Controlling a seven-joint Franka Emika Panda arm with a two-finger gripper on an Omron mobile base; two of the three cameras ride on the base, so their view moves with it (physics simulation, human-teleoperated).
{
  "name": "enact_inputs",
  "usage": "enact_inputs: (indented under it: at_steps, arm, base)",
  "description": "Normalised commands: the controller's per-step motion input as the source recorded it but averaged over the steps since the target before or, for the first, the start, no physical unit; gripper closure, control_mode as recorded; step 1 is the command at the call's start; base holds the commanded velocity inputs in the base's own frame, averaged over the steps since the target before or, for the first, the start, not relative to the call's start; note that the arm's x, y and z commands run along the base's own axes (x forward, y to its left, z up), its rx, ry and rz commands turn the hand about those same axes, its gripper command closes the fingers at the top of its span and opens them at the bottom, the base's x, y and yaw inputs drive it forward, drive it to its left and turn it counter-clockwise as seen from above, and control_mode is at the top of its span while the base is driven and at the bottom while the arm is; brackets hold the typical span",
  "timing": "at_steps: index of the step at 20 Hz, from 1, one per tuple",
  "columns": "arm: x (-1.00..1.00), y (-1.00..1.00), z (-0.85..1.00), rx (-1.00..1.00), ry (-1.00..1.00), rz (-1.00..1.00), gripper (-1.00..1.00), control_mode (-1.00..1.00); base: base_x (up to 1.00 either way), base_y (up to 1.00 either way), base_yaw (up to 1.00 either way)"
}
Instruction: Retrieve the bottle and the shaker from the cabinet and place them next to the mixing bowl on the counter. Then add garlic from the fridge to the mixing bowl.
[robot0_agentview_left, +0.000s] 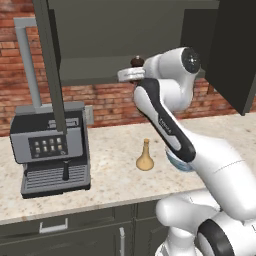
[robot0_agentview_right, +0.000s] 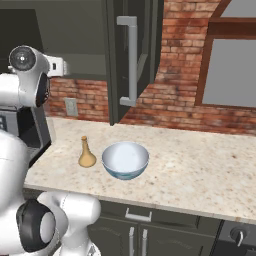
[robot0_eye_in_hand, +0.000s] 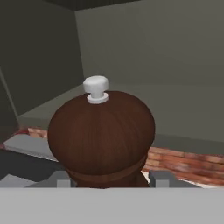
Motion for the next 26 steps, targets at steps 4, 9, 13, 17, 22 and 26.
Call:
enact_inputs:
  at_steps: [4,9,13,17,22,26]
  arm:
    - [-0.85,-0.30,0.01,0.00,-0.04,-0.13,1.00,-1.00]
    - [-0.79,-0.30,0.00,0.00,0.00,-0.17,1.00,-1.00]
    - [-0.82,-0.34,-0.02,0.00,-0.03,-0.16,1.00,-1.00]
    - [-0.81,-0.39,-0.04,-0.04,-0.08,-0.11,1.00,-1.00]
    - [-0.83,-0.47,-0.01,-0.05,-0.08,-0.06,1.00,-1.00]
    - [-0.98,-0.48,-0.10,-0.07,0.00,0.00,1.00,-1.00]
  base:
    - [0.00,0.00,0.00]
    - [0.00,0.00,0.00]
    - [0.00,0.00,0.00]
    - [0.00,0.00,0.00]
    - [0.00,0.00,0.00]
    - [0.00,0.00,0.00]
